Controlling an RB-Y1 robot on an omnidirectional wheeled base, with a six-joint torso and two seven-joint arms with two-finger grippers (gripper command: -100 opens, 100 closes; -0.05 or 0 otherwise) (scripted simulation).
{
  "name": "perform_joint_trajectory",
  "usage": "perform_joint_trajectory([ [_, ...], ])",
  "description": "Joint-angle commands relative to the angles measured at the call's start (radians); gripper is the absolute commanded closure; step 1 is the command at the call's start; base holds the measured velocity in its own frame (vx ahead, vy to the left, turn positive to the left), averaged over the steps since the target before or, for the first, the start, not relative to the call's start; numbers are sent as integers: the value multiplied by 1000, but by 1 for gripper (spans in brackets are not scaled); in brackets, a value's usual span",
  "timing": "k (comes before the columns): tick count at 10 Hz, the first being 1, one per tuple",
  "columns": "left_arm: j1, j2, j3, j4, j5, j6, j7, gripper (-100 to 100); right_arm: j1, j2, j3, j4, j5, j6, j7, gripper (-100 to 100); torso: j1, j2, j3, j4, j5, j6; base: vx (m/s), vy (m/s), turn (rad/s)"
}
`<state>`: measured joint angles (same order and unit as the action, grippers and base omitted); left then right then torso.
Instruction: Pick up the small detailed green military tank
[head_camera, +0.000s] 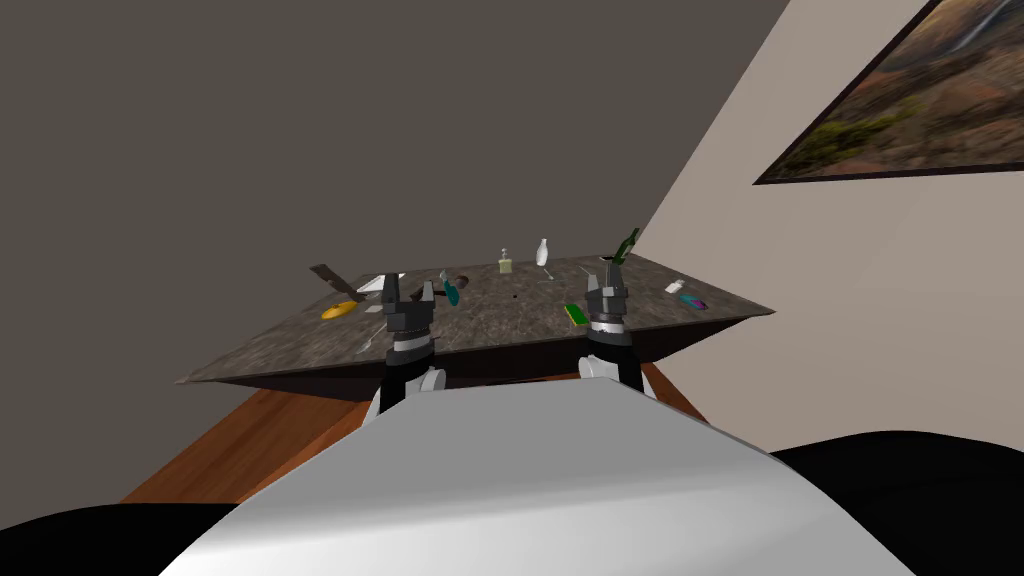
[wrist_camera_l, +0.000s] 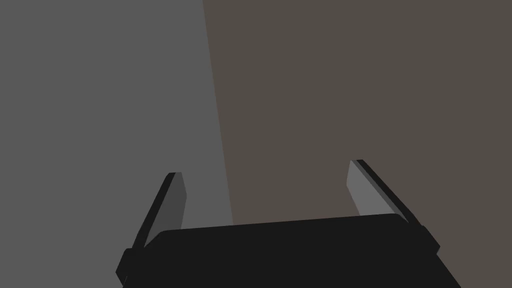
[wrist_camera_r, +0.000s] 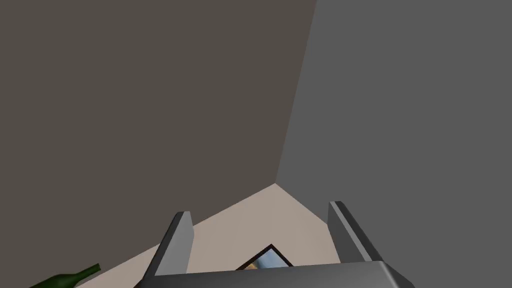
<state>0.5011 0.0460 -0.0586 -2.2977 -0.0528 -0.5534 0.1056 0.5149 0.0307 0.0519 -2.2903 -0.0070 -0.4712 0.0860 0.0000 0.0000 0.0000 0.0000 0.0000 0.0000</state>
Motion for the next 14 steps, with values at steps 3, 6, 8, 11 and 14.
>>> perform_joint_trajectory([
  [3, 0, 0, 0, 0, 0, 0, 0, 0, -12, -96, -7, 14, -8, 18, -4, -100, -4, 3, 1, 1, -1, 0, -40, -53, 66],
  [6, 0, 0, 0, 0, 0, 0, 0, 0, -28, -177, -15, 35, -19, 44, -10, -100, -6, 3, 2, 1, -1, 0, -44, -88, 111],
  [8, 0, 0, 0, 0, 0, 0, 0, 0, -39, -227, -21, 48, -27, 60, -14, -100, -9, 3, 2, 1, -2, 0, -40, -122, 108],
  [11, 0, 0, 0, 0, 0, 0, 0, 0, -62, -310, -32, 81, -44, 97, -23, -100, -8, 2, 1, 1, -2, 0, -50, -111, 121],
  [14, 0, 0, 0, 0, 0, 0, 0, 0, -87, -397, -40, 119, -63, 140, -35, -100, -11, 3, 2, 1, -3, 0, -52, -155, 200],
])
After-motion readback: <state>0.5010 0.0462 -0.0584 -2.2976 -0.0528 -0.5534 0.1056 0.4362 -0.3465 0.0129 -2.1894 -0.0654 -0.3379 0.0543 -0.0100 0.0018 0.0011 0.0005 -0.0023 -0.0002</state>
